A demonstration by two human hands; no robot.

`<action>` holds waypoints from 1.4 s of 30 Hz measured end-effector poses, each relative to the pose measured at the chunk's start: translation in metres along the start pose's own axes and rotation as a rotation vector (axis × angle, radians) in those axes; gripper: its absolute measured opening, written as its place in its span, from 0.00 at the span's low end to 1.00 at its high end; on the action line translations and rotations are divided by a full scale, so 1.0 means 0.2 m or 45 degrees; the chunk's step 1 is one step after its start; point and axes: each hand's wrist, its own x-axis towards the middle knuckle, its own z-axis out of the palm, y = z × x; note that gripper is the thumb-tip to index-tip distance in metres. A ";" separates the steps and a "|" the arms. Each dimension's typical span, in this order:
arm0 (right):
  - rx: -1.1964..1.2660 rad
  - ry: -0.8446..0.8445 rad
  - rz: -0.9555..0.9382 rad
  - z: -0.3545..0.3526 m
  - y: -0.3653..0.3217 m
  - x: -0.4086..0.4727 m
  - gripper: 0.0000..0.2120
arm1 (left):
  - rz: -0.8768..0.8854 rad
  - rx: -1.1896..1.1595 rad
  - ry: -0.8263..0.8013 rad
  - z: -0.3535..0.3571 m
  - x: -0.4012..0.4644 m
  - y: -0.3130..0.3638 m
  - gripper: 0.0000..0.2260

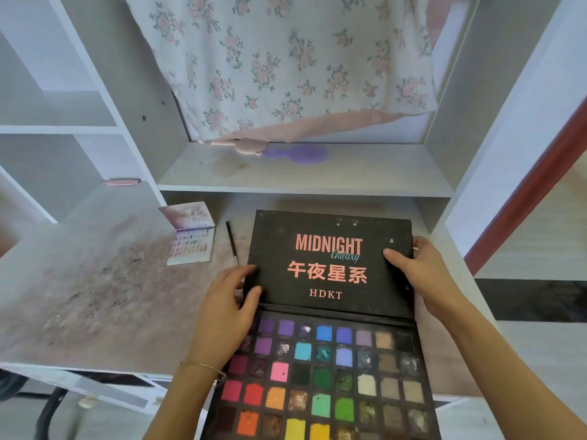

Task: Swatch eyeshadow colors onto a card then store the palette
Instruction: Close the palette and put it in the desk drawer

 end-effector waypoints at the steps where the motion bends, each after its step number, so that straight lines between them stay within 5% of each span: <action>1: -0.015 -0.020 -0.039 -0.01 0.01 -0.01 0.12 | -0.034 -0.047 0.036 0.00 0.01 0.00 0.17; 7: -0.057 0.008 -0.318 0.02 -0.03 -0.04 0.14 | -0.129 -0.382 0.019 -0.03 0.14 0.08 0.32; 13: -0.102 0.185 -0.515 0.05 -0.15 0.02 0.13 | -0.109 -0.478 0.103 -0.05 0.30 0.17 0.29; 17: -0.090 0.214 -0.594 0.02 -0.16 -0.02 0.06 | -0.156 -0.569 0.213 -0.07 0.26 0.19 0.18; 25: -0.357 -0.164 -0.852 -0.12 -0.02 -0.26 0.06 | -0.083 -0.639 0.188 -0.16 -0.03 0.06 0.08; 36: -1.105 -0.533 -0.745 -0.11 0.15 -0.38 0.22 | 0.047 0.118 -0.013 -0.09 -0.27 -0.08 0.12; 42: -1.080 -0.496 -0.732 -0.05 0.17 -0.35 0.24 | -0.038 0.215 0.034 -0.05 -0.25 -0.05 0.14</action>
